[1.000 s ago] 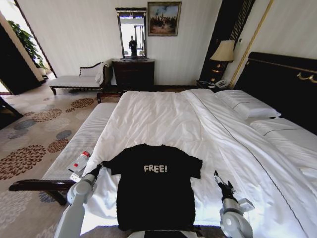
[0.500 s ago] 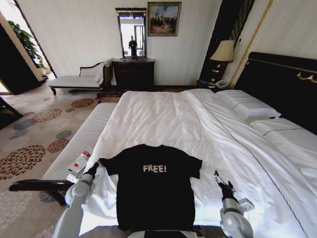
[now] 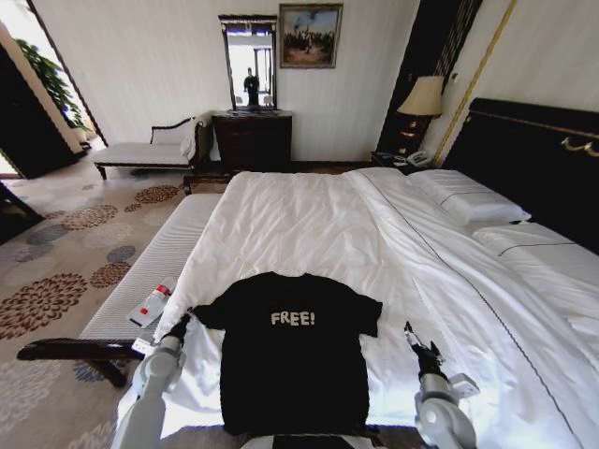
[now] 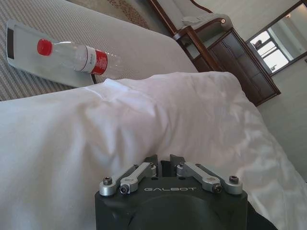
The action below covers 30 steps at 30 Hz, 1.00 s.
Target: Fold the clothes on the bed.
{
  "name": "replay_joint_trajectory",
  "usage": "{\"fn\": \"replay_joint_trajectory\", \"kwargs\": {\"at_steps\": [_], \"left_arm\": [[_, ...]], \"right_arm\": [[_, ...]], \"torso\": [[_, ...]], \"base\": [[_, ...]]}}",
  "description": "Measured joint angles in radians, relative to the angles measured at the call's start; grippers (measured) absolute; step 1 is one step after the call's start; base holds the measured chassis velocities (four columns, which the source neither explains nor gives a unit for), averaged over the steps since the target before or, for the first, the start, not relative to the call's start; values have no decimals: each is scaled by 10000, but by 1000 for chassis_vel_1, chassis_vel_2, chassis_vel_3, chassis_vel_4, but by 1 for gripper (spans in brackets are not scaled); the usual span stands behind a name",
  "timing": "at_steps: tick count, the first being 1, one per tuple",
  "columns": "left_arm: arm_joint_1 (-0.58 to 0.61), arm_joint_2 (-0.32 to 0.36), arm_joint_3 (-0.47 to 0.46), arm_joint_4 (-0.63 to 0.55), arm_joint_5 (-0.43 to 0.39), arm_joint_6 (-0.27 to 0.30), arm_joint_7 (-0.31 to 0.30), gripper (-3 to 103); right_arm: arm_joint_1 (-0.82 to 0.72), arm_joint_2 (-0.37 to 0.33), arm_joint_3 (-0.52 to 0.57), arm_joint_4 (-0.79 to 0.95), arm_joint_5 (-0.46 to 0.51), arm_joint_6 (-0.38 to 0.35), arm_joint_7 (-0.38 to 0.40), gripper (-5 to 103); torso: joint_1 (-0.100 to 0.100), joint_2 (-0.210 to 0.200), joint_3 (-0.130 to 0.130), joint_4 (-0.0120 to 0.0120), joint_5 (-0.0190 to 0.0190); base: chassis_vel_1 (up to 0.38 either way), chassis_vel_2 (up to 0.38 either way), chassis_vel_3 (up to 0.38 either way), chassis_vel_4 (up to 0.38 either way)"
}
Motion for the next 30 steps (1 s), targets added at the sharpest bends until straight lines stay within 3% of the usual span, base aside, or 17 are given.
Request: {"fn": "replay_joint_trajectory", "kwargs": {"at_steps": [2, 4, 7, 9, 10, 12, 16, 17, 22, 26, 28, 30], "left_arm": [[91, 2, -21, -162, -71, -2, -28, 19], [807, 96, -70, -1359, -391, -3, -85, 34], [1489, 190, 27, -2321, -432, -8, -42, 40], [2221, 157, 327, -2848, -332, 13, -64, 51], [2406, 105, 453, -2904, -261, 25, -81, 57], [2592, 12, 618, -2887, -134, 28, -106, 57], [2820, -391, 1020, -2410, 42, 12, -160, 78], [2820, -391, 1020, -2410, 42, 12, -160, 78], [2362, -556, 969, -1990, -854, 51, -259, 97], [2112, -650, 910, -1977, -1190, 148, -371, 100], [2010, -697, 893, -1990, -1215, 170, -425, 91], [1967, -710, 889, -1994, -1217, 175, -450, 91]], "right_arm": [[0, 5, -2, 0, -1, -2, 2, 100], [0, 22, -4, 5, -4, -6, 12, 100], [-9, 35, 5, 8, -6, -7, 13, 100], [-7, 50, 12, -9, -6, -7, 17, 100], [2, 58, 12, -9, -6, -7, 18, 100], [12, 66, 4, -9, -7, -10, 22, 100], [46, 69, -71, 26, -18, -31, 72, 100], [46, 69, -71, 26, -18, -31, 72, 100], [8, 92, -103, 1, -72, -36, 86, 100], [-35, 125, -110, -8, -110, -37, 86, 100], [-42, 127, -109, -10, -114, -36, 87, 100], [-44, 125, -106, -10, -113, -37, 87, 100]], "torso": [[0, 0, 0, -1, 0], [0, 0, 0, 1, 3], [0, 1, -1, 1, 6], [-1, 1, -1, 2, 3], [-1, 2, -1, 3, 3], [-1, 2, -1, 1, 3], [0, 1, -1, 2, 1], [0, 1, -1, 2, 1], [0, 1, -1, 0, 1], [0, 1, 0, -1, 1], [0, 1, 1, 0, 2], [0, 1, 1, 0, 2]], "base": [[0, 0, 0, 0], [0, 0, 0, 0], [0, 0, 0, 0], [0, 0, 0, 0], [0, 0, 0, 0], [0, 0, 0, 0], [0, 0, 0, 0], [0, 0, 0, 0], [0, 0, 0, 0], [0, 0, 0, 0], [0, 0, 0, 0], [0, 0, 0, 0]]}}
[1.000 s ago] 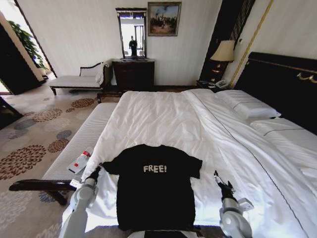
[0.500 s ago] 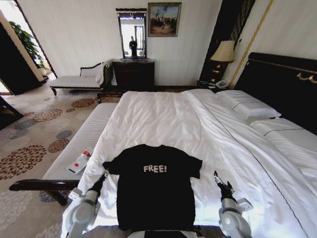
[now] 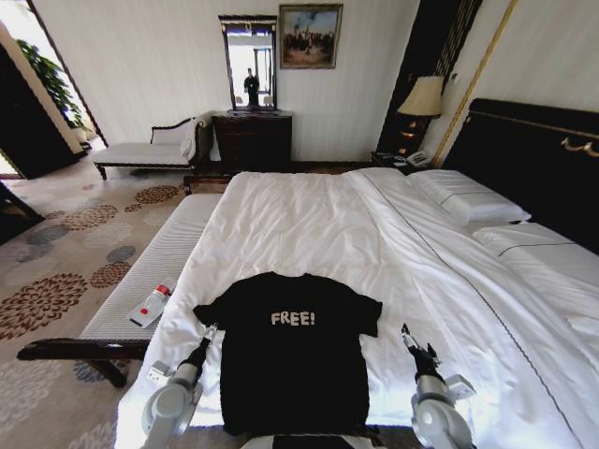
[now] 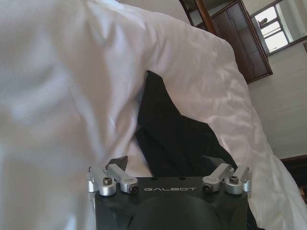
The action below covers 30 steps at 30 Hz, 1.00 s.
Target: Fold the clothes on the bed.
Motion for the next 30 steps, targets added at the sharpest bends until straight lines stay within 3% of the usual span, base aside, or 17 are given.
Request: {"fn": "replay_joint_trajectory", "kwargs": {"at_steps": [2, 3, 6, 9, 12, 15, 22, 30], "left_arm": [[-88, -14, -3, 5, 0, 16, -49, 81], [-88, -14, -3, 5, 0, 16, -49, 81], [-126, -29, 22, 37, 8, 27, -84, 64], [-145, -45, 32, 77, 15, 37, -92, 58], [-205, -55, 12, 194, 18, 43, -104, 41], [-239, -53, -12, 269, 19, 43, -104, 36], [-316, -41, -77, 540, -9, 54, -87, 3], [-356, 14, -159, 564, -74, 56, -81, 0]], "right_arm": [[-8, -17, 25, -1, 5, 0, 3, 100], [-8, -17, 25, -1, 5, 0, 3, 100], [-13, -32, 48, -29, 9, 0, 6, 100], [-15, -32, 50, -48, 10, 1, 8, 100], [-14, -28, 31, -62, 8, 1, 15, 100], [-3, -25, 10, -64, 5, 1, 23, 100], [4, -5, -18, -69, -13, 1, 41, 100], [-81, 20, -14, -80, -62, 2, 47, 100]], "torso": [[0, 0, 0, 0, -1], [0, 0, 0, 0, -1], [0, 0, 0, 0, -1], [0, 0, 0, 0, 0], [0, 0, 0, 0, -1], [0, 0, 0, 1, -1], [0, -1, 0, 2, -1], [0, 0, 0, 0, -2]], "base": [[0, 0, 0, 0], [0, 0, 0, 0], [0, 0, 0, 0], [0, 0, 0, 0], [0, 0, 0, 0], [0, 0, 0, 0], [0, 0, 0, 0], [0, 0, 0, 0]]}}
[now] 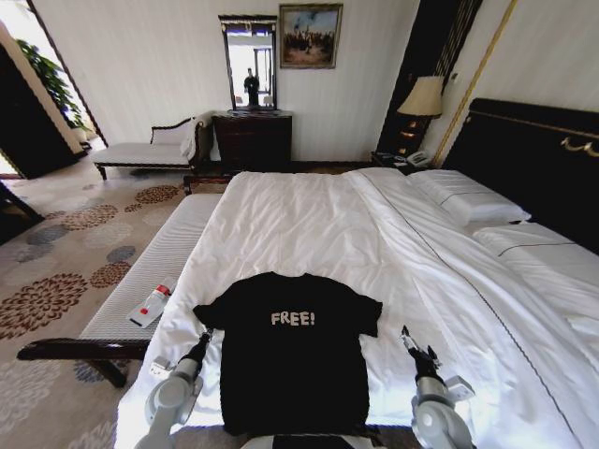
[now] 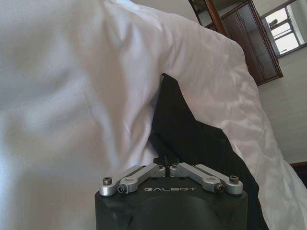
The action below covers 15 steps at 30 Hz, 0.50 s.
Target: Fold the clothes on the bed.
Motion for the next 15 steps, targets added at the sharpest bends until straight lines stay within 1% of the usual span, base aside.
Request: {"fn": "replay_joint_trajectory", "kwargs": {"at_steps": [4, 7, 15], "left_arm": [[126, 65, -41, -144, -3, 0, 5, 0], [465, 161, -62, -543, -3, -22, 11, 0], [1014, 77, 40, -999, 108, -125, -2, 0]], "right_arm": [[-29, 18, 3, 4, -12, 2, 6, 100], [-29, 13, 17, 31, -12, 4, 9, 100], [-48, 11, 23, 35, -14, 21, 10, 100]], "torso": [[0, 0, 0, 0, 0], [0, 0, 0, 1, 0], [0, 0, 0, 1, 0]], "base": [[0, 0, 0, 0], [0, 0, 0, 0], [0, 0, 0, 0]]}}
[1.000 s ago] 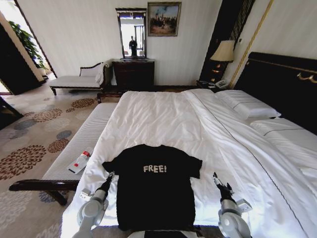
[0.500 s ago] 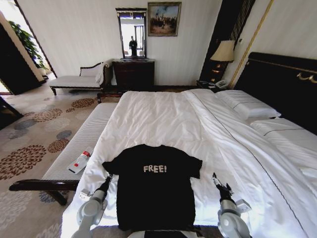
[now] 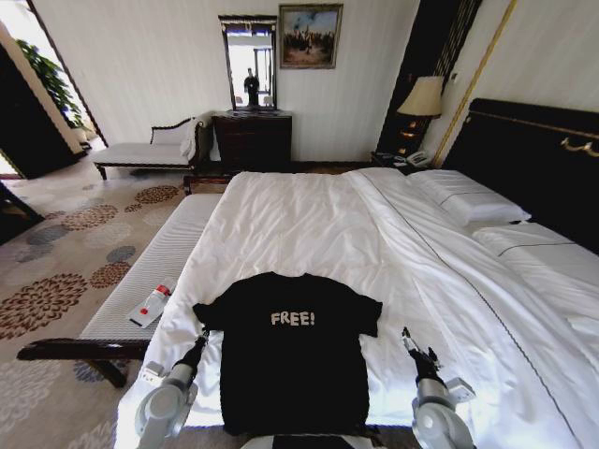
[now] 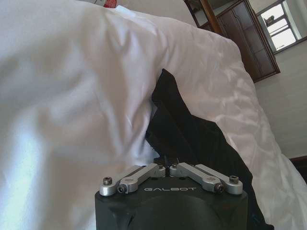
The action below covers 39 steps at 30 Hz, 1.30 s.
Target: Fold the clothes on the bed.
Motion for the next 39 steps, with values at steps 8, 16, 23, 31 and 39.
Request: {"fn": "replay_joint_trajectory", "kwargs": {"at_steps": [8, 16, 23, 31, 39], "left_arm": [[213, -182, 214, -165, 328, -60, -89, 0], [603, -295, 314, -520, 784, -62, -196, 0], [1373, -115, -23, -1246, 968, 3, -403, 11], [1703, 374, -279, -1840, 1030, -92, -381, 38], [1372, 1344, -612, -2992, 738, -286, -361, 70]], "right_arm": [[0, -61, -1, 29, 10, 10, -1, 100], [201, -194, -70, -108, 115, 42, -16, 100], [706, -602, -210, -186, 620, 58, 10, 100], [996, -687, -175, -191, 697, 2, 183, 100], [326, -472, 48, 468, 1660, -228, -168, 100]], "torso": [[0, 0, 0, 0, 0], [0, 0, 0, -1, 1], [0, 0, 0, 1, 1], [0, 0, 0, 1, -1], [0, -1, 0, -1, 1]], "base": [[0, 0, 0, 0], [0, 0, 0, 0], [0, 0, 0, 0], [0, 0, 0, 0], [0, 0, 0, 0]]}}
